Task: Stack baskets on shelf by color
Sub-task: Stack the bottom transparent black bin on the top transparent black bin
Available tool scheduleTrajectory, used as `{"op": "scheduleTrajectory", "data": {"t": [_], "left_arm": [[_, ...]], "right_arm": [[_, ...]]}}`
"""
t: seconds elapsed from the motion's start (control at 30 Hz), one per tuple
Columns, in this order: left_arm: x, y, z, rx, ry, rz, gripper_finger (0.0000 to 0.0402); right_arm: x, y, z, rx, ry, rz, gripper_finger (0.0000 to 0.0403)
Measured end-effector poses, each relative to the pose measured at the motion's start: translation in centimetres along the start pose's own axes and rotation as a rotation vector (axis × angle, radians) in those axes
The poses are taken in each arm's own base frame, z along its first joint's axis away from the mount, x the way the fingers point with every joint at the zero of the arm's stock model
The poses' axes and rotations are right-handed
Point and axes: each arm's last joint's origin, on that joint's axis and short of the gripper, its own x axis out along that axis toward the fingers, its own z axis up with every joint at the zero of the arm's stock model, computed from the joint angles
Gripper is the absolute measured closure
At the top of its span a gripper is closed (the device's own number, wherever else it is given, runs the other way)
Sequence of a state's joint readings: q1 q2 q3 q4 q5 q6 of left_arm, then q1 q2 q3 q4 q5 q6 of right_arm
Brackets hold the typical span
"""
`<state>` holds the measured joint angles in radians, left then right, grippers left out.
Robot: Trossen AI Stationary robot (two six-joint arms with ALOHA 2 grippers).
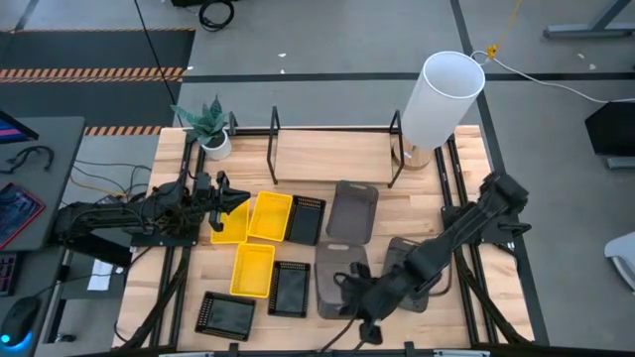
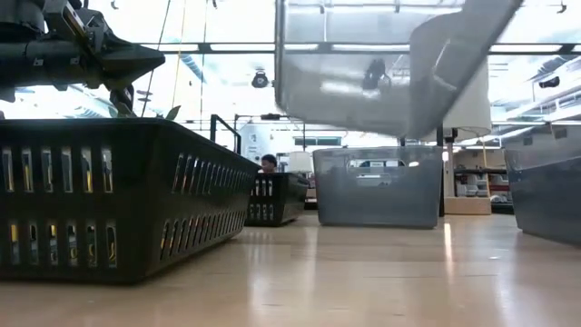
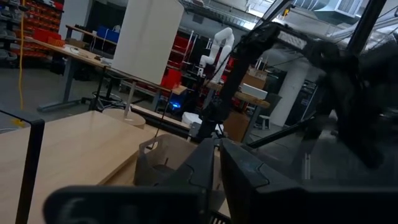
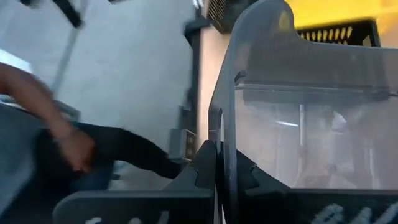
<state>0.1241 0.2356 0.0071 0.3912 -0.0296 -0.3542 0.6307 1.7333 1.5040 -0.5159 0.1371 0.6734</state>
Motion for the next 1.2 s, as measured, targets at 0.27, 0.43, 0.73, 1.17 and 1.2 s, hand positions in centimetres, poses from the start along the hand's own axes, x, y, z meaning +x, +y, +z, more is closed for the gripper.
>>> {"op": "scheduleTrajectory", "data": {"t": [0.27, 0.43, 0.73, 1.17, 1.2], "left_arm": [[0.0, 0.0, 0.0, 0.000, 0.000, 0.000, 0.0367], [0.0, 0.0, 0.0, 0.000, 0.000, 0.000, 0.0363], [0.0, 0.0, 0.0, 0.000, 0.000, 0.000, 0.0371], [0.0, 0.0, 0.0, 0.000, 0.000, 0.000, 0.0367], [0.0, 0.0, 0.0, 0.000, 0.000, 0.000, 0.0368]], "right_arm": [[-5.3, -2.5, 2.4, 0.008, -0.113, -0.124, 0.0395], [-5.4, -5.1, 3.1, 0.018, -0.071, -0.229, 0.0394], [-3.6, -10.4, 2.5, 0.029, 0.022, -0.355, 0.0394], [-1.7, -16.1, 0.7, 0.074, 0.087, -0.470, 0.0394], [-1.6, -16.2, 0.6, 0.072, 0.090, -0.471, 0.0394]]}}
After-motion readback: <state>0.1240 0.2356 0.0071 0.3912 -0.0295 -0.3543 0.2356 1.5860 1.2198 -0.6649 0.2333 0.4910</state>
